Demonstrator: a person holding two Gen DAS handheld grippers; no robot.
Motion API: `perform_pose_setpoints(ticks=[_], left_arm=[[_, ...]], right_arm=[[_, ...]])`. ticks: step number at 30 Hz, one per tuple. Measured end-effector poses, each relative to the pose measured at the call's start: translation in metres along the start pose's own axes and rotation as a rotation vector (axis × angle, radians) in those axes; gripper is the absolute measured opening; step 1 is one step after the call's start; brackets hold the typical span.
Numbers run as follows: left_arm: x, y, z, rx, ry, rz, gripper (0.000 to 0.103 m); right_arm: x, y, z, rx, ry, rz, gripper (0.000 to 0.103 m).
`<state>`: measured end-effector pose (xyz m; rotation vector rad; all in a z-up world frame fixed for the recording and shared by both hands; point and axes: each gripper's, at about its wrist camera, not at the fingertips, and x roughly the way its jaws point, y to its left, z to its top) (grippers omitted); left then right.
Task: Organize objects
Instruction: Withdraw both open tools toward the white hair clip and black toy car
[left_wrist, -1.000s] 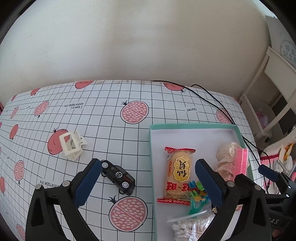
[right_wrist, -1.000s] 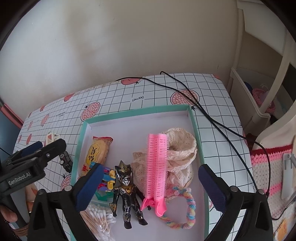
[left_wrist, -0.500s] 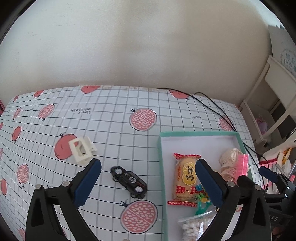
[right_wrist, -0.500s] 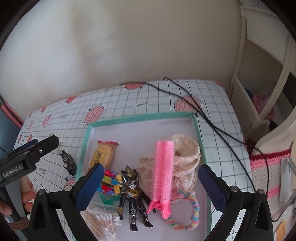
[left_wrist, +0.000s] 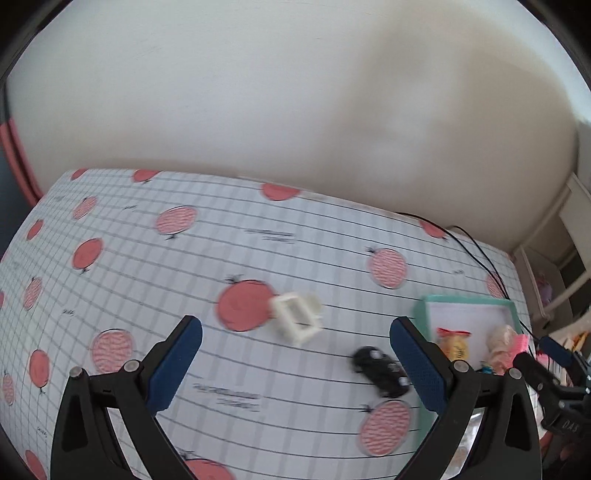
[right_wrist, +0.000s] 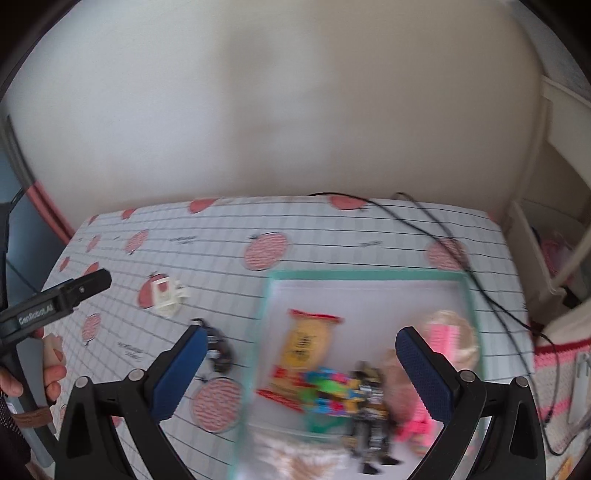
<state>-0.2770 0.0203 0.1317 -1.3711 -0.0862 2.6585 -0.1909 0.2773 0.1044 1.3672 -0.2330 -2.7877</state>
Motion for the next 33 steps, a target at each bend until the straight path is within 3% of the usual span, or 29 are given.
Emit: perform_pose_setpoints(ticks=[6, 13, 24, 33], left_arm=[[-0.005, 0.053, 0.002, -0.098, 0.001, 0.0, 0.101], [0.003, 0.081, -0.001, -0.142, 0.01, 0.01, 0.102], [0.043, 0.059, 0.002, -0.155, 0.035, -0.051, 0.102], [0.085, 0.037, 0.0, -0.144, 0.075, -0.037, 0.101]], right_arm=[[0.024, 0.05, -0.003, -0.057, 0.027, 0.046, 0.103], [0.051, 0.087, -0.011, -0.114, 0.063, 0.059, 0.103], [0.083, 0.098, -0.02, -0.137, 0.127, 0.055, 0.1], [0.098, 0.095, -0.024, -0.142, 0.157, 0.041, 0.086]])
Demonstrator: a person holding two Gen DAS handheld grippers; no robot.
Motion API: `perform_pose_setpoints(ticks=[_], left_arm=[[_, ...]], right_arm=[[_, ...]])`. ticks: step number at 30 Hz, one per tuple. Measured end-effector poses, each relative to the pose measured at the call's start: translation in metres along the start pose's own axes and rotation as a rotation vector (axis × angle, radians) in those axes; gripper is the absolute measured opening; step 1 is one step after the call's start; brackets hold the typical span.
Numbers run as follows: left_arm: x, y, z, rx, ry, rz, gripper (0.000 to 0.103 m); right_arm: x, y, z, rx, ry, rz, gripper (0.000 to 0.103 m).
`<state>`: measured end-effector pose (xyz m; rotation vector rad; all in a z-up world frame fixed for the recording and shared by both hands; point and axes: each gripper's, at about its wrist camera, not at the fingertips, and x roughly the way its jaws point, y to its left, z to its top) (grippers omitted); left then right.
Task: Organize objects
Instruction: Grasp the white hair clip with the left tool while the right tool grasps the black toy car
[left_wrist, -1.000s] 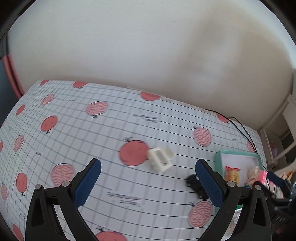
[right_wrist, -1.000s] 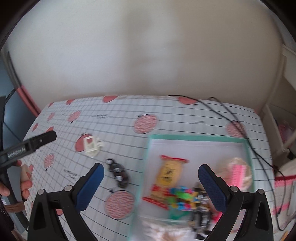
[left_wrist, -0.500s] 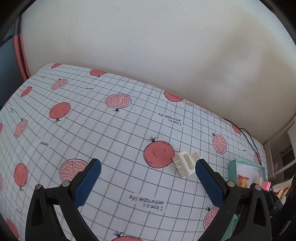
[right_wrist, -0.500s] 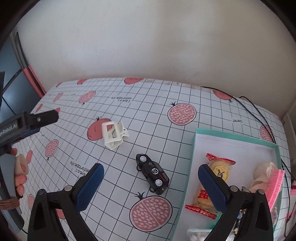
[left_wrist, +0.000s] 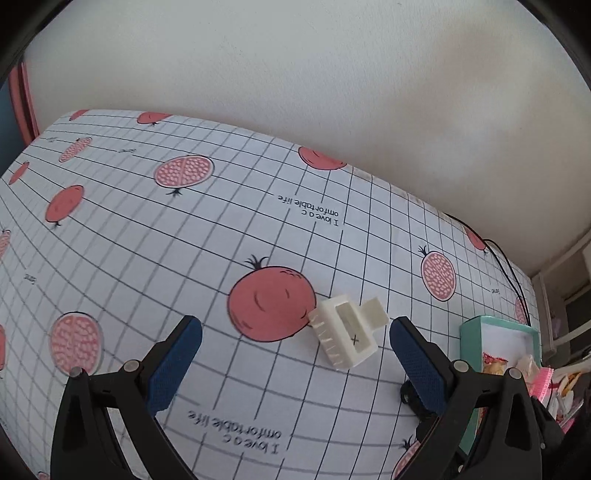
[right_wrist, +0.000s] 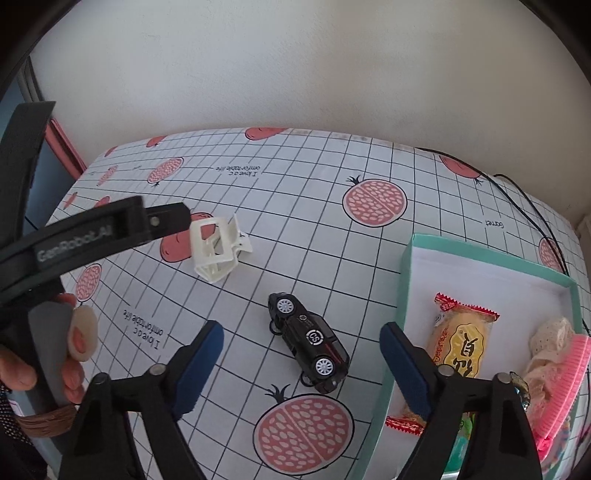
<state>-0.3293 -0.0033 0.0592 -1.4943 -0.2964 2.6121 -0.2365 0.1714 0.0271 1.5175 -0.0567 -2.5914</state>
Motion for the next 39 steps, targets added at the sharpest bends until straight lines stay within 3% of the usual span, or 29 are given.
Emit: perform_pose_setpoints(ticks=[4, 6, 8, 10, 13, 17, 22, 25, 32, 39], left_arm=[[0.008, -0.005, -0.001, 0.007, -0.009, 0.005, 0.1], [0.013, -0.007, 0.0, 0.004, -0.004, 0.013, 0.095], [0.014, -0.009, 0.0, 0.003, -0.007, 0.016, 0.084], [0.016, -0.012, -0.001, 0.014, -0.008, 0.022, 0.082], [0.017, -0.013, -0.002, 0.021, -0.009, 0.032, 0.072], [0.021, -0.015, -0.005, 0.032, -0.003, 0.038, 0.063], [0.024, -0.017, -0.007, 0.041, 0.009, 0.044, 0.056], [0.026, -0.019, -0.008, 0.046, 0.015, 0.04, 0.047], [0.025, -0.023, -0.009, 0.06, 0.019, 0.035, 0.034], [0.029, -0.025, -0.012, 0.078, 0.035, 0.045, 0.022]], right_arm=[[0.003, -0.003, -0.001, -0.002, 0.007, -0.005, 0.081], [0.005, -0.002, -0.001, -0.002, 0.01, -0.007, 0.078], [0.006, -0.002, -0.001, 0.002, 0.012, -0.006, 0.075], [0.006, -0.002, -0.002, 0.001, 0.013, -0.003, 0.072], [0.009, -0.002, -0.003, 0.002, 0.019, -0.011, 0.068], [0.013, -0.002, -0.005, 0.001, 0.029, -0.015, 0.059], [0.013, -0.003, -0.007, 0.003, 0.034, -0.016, 0.054], [0.014, -0.004, -0.007, 0.007, 0.037, -0.016, 0.052], [0.017, -0.005, -0.009, 0.018, 0.049, -0.022, 0.039], [0.017, -0.003, -0.008, 0.013, 0.046, -0.024, 0.037]])
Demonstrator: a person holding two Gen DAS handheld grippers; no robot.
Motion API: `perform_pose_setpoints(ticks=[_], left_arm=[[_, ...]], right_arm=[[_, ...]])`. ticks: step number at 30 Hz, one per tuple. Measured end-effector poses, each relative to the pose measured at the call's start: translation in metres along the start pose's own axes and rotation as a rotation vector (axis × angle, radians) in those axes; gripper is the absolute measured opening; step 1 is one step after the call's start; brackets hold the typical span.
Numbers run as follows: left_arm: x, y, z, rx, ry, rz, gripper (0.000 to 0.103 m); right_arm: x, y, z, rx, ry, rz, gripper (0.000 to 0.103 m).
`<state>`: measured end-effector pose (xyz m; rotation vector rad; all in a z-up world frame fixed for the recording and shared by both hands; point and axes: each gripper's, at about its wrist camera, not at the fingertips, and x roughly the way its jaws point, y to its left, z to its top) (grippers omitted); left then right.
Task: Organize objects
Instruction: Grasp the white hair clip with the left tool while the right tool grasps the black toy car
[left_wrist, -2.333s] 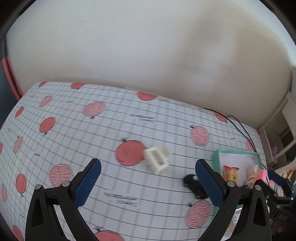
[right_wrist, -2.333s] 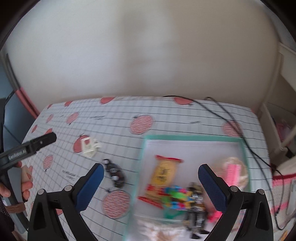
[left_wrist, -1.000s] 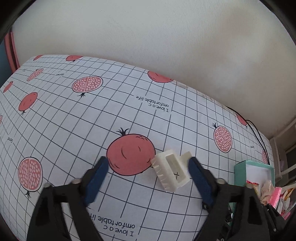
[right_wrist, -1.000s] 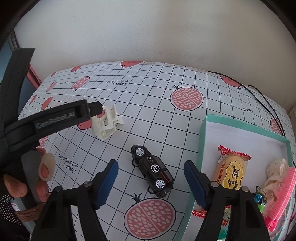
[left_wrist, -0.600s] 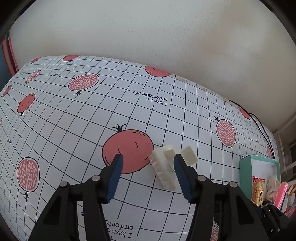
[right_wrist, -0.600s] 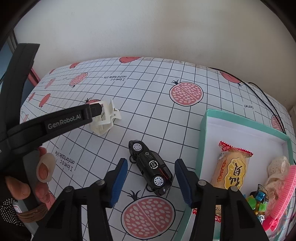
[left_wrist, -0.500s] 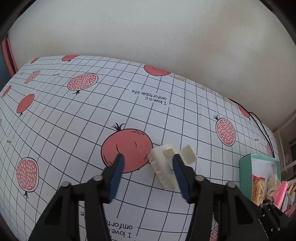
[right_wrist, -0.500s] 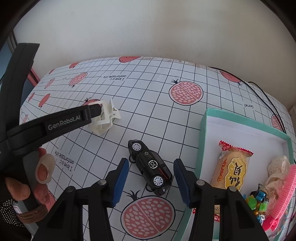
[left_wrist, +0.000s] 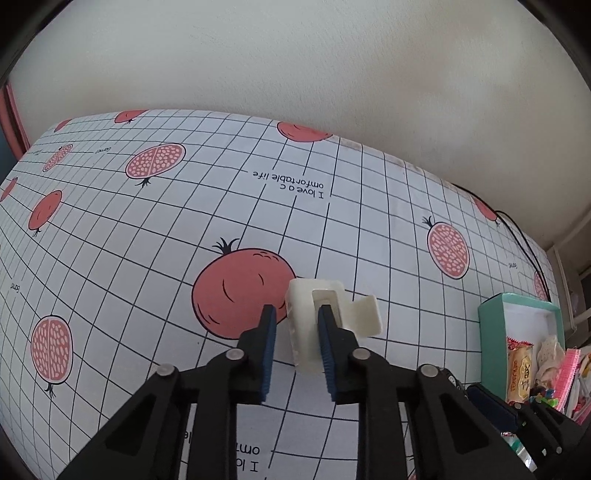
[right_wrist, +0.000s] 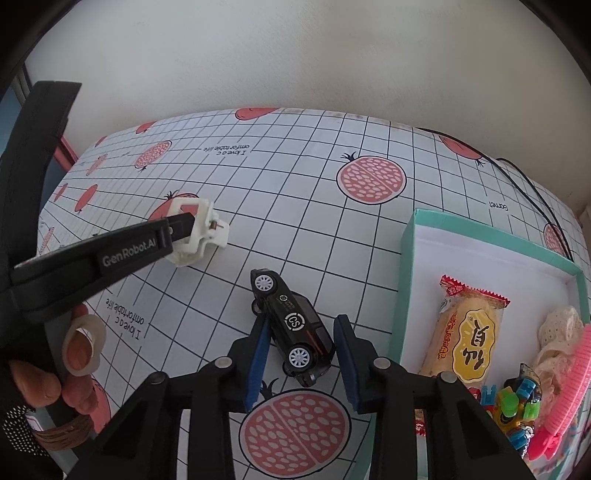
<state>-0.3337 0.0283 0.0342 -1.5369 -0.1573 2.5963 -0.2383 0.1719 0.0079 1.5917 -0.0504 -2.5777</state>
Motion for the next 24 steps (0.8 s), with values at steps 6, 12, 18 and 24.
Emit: perform_pose_setpoints(ticks=[6, 12, 18, 24], left_arm=[[0.005, 0.0, -0.004, 0.01, 0.01, 0.013, 0.013], [0.005, 0.0, -0.005, 0.015, 0.007, 0.011, 0.013], [-0.001, 0.003, -0.002, 0.011, -0.007, 0.007, 0.012], [-0.011, 0.004, -0.001, 0.01, -0.032, 0.005, 0.012]], right_arm=[[0.0, 0.002, 0.001, -0.003, -0.004, -0.002, 0.037], [0.0, 0.004, 0.001, -0.007, -0.009, -0.008, 0.037], [0.0, 0.003, 0.001, -0.006, -0.009, 0.0, 0.037], [-0.008, 0.005, 0.004, -0.01, -0.028, 0.004, 0.036]])
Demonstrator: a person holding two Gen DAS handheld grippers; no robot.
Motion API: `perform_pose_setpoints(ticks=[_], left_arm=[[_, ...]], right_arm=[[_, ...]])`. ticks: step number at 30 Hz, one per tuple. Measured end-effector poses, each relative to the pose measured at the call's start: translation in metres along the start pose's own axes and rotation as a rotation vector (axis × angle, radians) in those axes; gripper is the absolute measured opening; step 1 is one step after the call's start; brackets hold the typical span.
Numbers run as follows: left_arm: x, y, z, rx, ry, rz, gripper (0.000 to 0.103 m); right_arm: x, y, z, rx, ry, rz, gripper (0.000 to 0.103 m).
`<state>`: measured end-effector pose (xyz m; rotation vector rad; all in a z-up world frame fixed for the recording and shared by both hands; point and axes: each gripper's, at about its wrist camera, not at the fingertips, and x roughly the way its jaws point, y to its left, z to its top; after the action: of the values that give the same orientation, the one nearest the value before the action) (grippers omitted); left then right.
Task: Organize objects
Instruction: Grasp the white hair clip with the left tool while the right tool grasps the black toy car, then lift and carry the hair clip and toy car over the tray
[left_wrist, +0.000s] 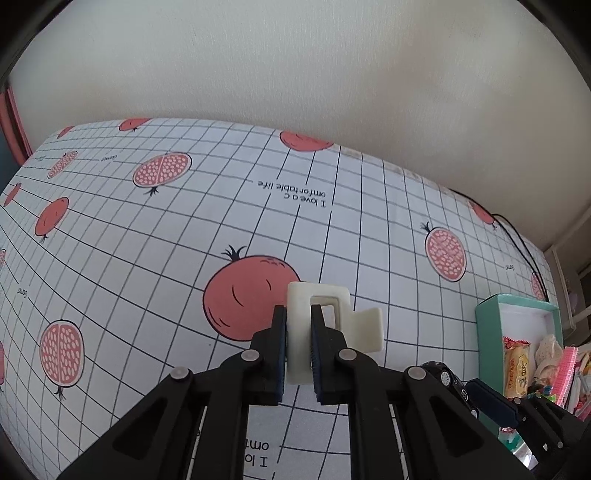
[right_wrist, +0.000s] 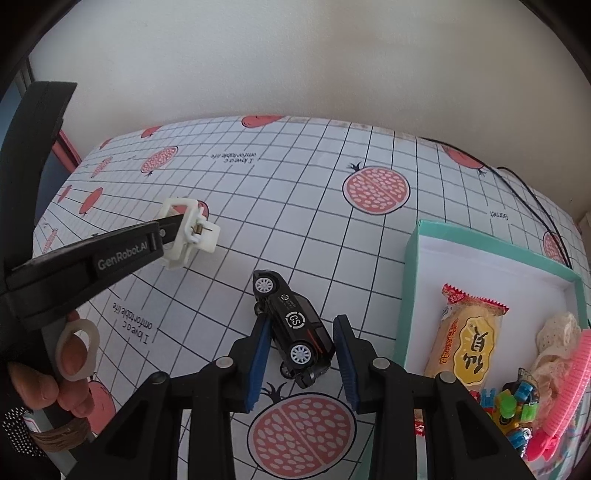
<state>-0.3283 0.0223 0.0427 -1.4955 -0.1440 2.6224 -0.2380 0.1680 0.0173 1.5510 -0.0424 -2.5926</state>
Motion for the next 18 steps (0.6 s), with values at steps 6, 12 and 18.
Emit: perform_pose_setpoints(ticks=[6, 12, 18], left_arm=[[-0.011, 0.001, 0.002, 0.011, -0.034, 0.003, 0.012], [-0.018, -0.003, 0.004, 0.019, -0.054, -0.003, 0.012], [-0.024, -0.02, 0.001, 0.038, -0.064, -0.017, 0.012]], right_arm=[[-0.008, 0.0, 0.003, 0.003, -0.018, 0.003, 0.036], [-0.012, -0.004, 0.004, 0.014, -0.026, 0.004, 0.036], [-0.027, -0.023, 0.007, 0.046, -0.051, -0.005, 0.037]])
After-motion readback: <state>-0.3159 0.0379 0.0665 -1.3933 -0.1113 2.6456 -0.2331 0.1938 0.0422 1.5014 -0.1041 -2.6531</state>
